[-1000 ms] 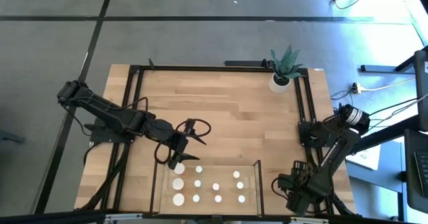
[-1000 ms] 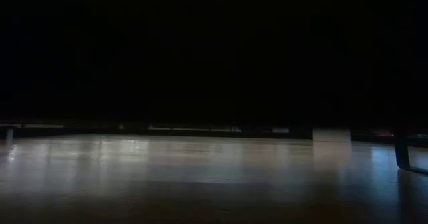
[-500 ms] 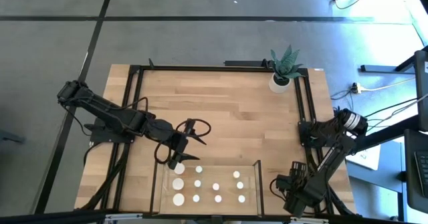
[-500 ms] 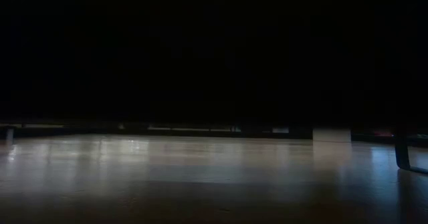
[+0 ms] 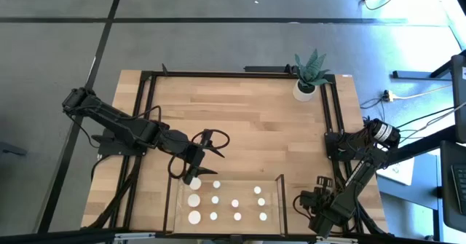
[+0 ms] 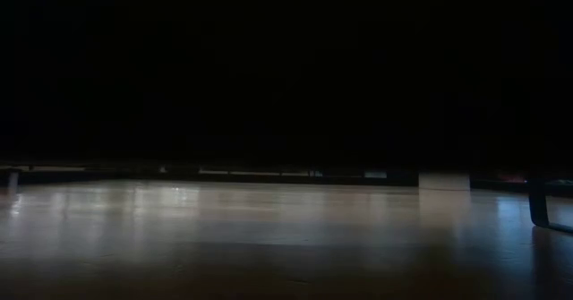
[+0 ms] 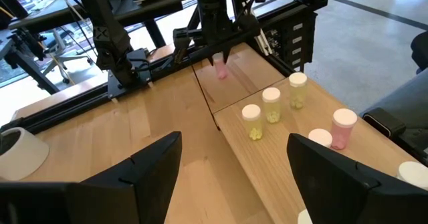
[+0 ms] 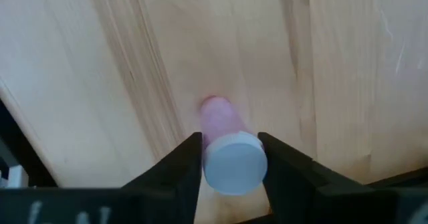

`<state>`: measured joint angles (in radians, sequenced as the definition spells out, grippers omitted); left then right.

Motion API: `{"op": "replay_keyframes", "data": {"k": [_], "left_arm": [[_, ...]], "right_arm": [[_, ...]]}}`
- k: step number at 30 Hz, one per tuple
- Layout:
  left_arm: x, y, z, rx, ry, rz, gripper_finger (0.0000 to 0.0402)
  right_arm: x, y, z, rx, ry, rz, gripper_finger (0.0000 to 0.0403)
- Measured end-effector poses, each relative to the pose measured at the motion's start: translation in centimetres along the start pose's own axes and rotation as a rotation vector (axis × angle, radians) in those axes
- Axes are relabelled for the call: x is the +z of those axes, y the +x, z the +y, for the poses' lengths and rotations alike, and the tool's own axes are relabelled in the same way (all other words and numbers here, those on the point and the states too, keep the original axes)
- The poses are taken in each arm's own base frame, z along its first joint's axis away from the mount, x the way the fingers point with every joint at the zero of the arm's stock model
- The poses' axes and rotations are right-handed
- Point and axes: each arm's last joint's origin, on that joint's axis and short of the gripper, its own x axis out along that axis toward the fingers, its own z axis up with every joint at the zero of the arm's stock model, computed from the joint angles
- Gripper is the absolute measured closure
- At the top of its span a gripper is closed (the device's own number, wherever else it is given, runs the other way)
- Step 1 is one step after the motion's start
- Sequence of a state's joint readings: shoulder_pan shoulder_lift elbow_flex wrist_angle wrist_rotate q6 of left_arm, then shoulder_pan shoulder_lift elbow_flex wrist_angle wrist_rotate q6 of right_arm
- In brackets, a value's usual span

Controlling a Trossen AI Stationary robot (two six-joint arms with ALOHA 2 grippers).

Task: Pick and place medicine bottles onto shelf by color
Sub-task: Put the pink pill bottle on the shelf aligned with the other pink pill bottle

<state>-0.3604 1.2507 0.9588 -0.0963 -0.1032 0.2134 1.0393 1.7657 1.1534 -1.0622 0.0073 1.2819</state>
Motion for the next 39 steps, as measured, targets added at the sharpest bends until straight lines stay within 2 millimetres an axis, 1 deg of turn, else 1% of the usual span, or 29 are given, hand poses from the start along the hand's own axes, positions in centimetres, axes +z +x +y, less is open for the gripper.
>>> {"op": "replay_keyframes", "data": {"k": [7, 14, 17, 21, 25, 31, 34, 39], "left_arm": [[0.0, 0.0, 0.0, 0.000, 0.000, 0.000, 0.0137], [0.0, 0.0, 0.0, 0.000, 0.000, 0.000, 0.0136], [0.0, 0.0, 0.0, 0.000, 0.000, 0.000, 0.0137], [0.0, 0.0, 0.0, 0.000, 0.000, 0.000, 0.0137], [0.0, 0.0, 0.0, 0.000, 0.000, 0.000, 0.0137], [0.0, 0.0, 0.0, 0.000, 0.000, 0.000, 0.0137], [0.0, 0.0, 0.0, 0.000, 0.000, 0.000, 0.0137], [0.0, 0.0, 0.0, 0.000, 0.000, 0.000, 0.0137]], "right_arm": [[0.2, 0.0, 0.3, 0.021, 0.005, -0.045, 0.0277], [0.6, 0.0, 0.2, 0.031, 0.135, -0.044, 0.0279], [1.0, 0.0, 0.1, 0.023, 0.197, -0.087, 0.0279], [1.2, -0.5, -0.1, 0.032, 0.227, -0.102, 0.0279], [1.5, -2.5, -0.5, 0.016, 0.283, -0.098, 0.0280], [1.5, -6.6, -1.2, -0.053, 0.339, -0.147, 0.0280], [1.7, -8.6, -1.5, -0.072, 0.359, -0.142, 0.0280], [2.7, -11.5, -2.5, -0.087, 0.398, -0.135, 0.0280]]}}
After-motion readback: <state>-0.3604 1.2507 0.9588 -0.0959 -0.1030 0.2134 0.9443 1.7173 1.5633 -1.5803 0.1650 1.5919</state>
